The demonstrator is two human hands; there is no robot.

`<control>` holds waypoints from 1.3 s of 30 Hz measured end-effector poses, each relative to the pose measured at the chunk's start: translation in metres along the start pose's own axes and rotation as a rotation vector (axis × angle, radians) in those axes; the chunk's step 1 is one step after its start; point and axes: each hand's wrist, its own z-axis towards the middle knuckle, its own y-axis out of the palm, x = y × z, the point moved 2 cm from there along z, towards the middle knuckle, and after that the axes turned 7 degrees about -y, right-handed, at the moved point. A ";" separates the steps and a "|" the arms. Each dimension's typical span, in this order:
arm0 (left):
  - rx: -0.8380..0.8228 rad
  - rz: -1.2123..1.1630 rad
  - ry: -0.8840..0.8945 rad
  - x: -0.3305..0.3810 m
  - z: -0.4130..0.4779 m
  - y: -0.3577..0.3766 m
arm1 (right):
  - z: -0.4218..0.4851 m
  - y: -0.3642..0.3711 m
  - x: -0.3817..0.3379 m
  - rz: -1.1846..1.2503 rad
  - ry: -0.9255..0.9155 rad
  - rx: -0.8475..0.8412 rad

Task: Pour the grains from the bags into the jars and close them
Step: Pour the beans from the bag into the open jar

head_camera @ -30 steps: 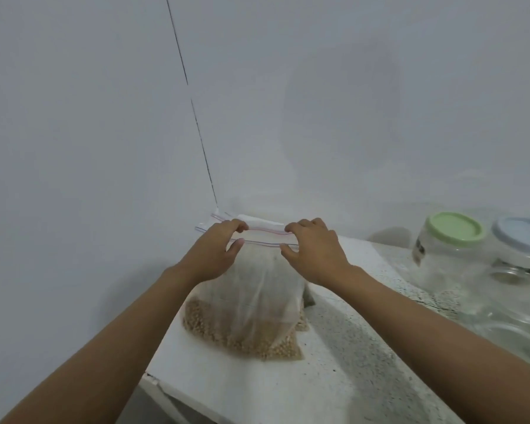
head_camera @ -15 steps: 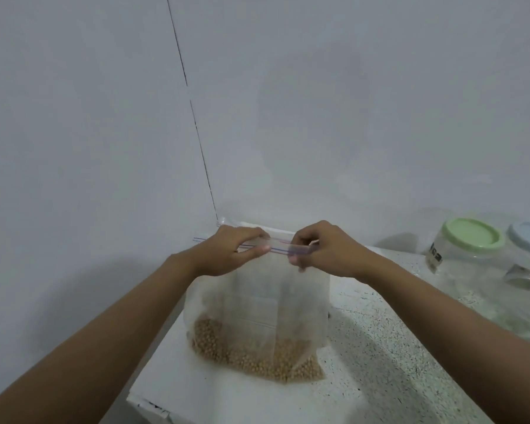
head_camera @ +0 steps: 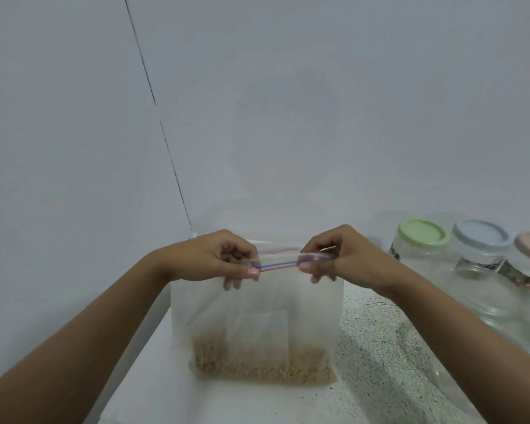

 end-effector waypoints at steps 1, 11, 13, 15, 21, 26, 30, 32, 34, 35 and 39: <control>0.029 -0.029 0.000 0.005 0.004 0.005 | -0.004 -0.007 0.001 0.006 0.004 0.048; 0.171 -0.378 0.001 0.067 0.063 0.078 | -0.022 -0.064 0.039 -0.210 -0.069 0.491; 0.202 -0.427 -0.014 0.079 0.075 0.089 | -0.031 -0.072 0.043 -0.236 -0.045 0.535; 0.239 -0.474 -0.031 0.088 0.084 0.098 | -0.042 -0.074 0.044 -0.156 -0.007 0.555; 0.281 -0.700 -0.134 0.099 0.100 0.135 | -0.075 -0.056 0.060 0.137 0.160 0.620; 0.240 -0.826 -0.171 0.106 0.100 0.156 | -0.097 -0.054 0.068 0.410 0.192 0.554; 0.231 -0.741 -0.176 0.113 0.094 0.162 | -0.104 -0.065 0.061 0.486 0.144 0.503; 0.272 -0.712 -0.168 0.116 0.094 0.166 | -0.107 -0.069 0.058 0.508 0.125 0.462; 0.312 -0.685 -0.163 0.118 0.096 0.172 | -0.110 -0.074 0.059 0.526 0.109 0.418; 0.325 -0.675 -0.166 0.118 0.096 0.174 | -0.110 -0.076 0.060 0.525 0.106 0.402; 0.342 -0.670 -0.149 0.116 0.097 0.178 | -0.109 -0.078 0.065 0.508 0.124 0.370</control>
